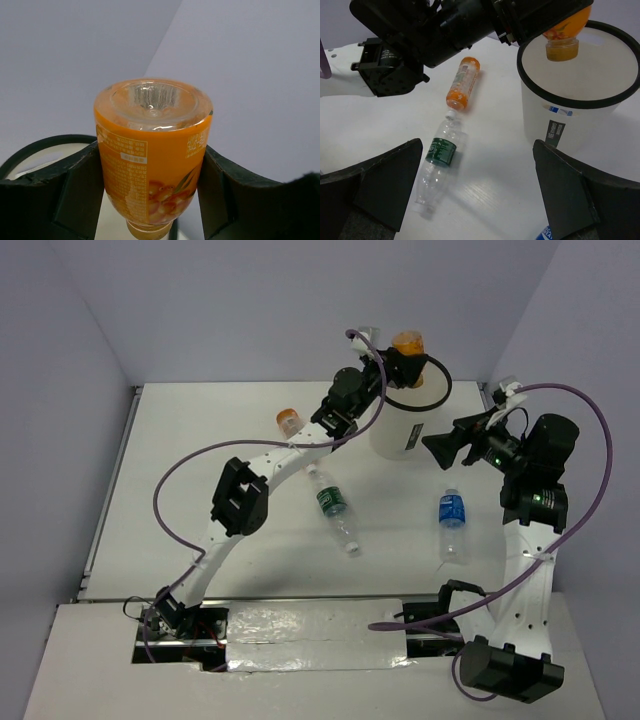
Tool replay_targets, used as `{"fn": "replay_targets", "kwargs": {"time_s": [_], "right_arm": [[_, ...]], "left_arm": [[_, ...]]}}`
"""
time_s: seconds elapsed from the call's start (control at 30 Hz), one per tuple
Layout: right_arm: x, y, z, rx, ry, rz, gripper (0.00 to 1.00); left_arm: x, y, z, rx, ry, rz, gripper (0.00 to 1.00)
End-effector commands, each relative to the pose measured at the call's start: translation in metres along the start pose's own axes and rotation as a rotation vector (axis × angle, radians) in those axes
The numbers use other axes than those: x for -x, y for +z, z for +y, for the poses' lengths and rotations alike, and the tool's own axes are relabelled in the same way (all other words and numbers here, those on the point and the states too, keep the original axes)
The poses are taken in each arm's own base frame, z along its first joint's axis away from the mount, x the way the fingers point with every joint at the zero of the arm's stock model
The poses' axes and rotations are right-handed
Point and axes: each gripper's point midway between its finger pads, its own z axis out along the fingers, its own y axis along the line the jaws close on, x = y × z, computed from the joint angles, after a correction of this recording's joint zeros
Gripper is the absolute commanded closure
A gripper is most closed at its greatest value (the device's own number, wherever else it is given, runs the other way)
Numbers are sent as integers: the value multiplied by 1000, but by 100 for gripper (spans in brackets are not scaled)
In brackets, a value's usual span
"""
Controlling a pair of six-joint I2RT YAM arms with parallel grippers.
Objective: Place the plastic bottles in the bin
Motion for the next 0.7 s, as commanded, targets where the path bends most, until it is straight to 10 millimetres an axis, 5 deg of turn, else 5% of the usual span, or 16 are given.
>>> {"fn": "replay_targets", "kwargs": {"time_s": [0.0,0.07,0.23,0.43,0.6,0.63,0.67], "right_arm": [[6,-3,-2,-19,-15,-26,1],[1,-3,-3,-22,-3,-8,1],[-13,-3,-3,-8,13,50,0],[-31,-4,-5,-8,47,123,0],[-59,-11,-20,-87,76,258,0],[-67,-13,-25,-104,59,290,0],[-77,-17,-35,-161,58,336,0]], "left_arm": [[31,6,19,62,72,-95,42],[26,6,24,93,65,-81,23],[25,5,28,122,72,-55,1],[31,4,20,105,85,-41,1],[79,1,-6,60,180,-82,1],[76,-3,-3,69,201,-61,1],[107,-9,-19,55,211,-94,1]]}}
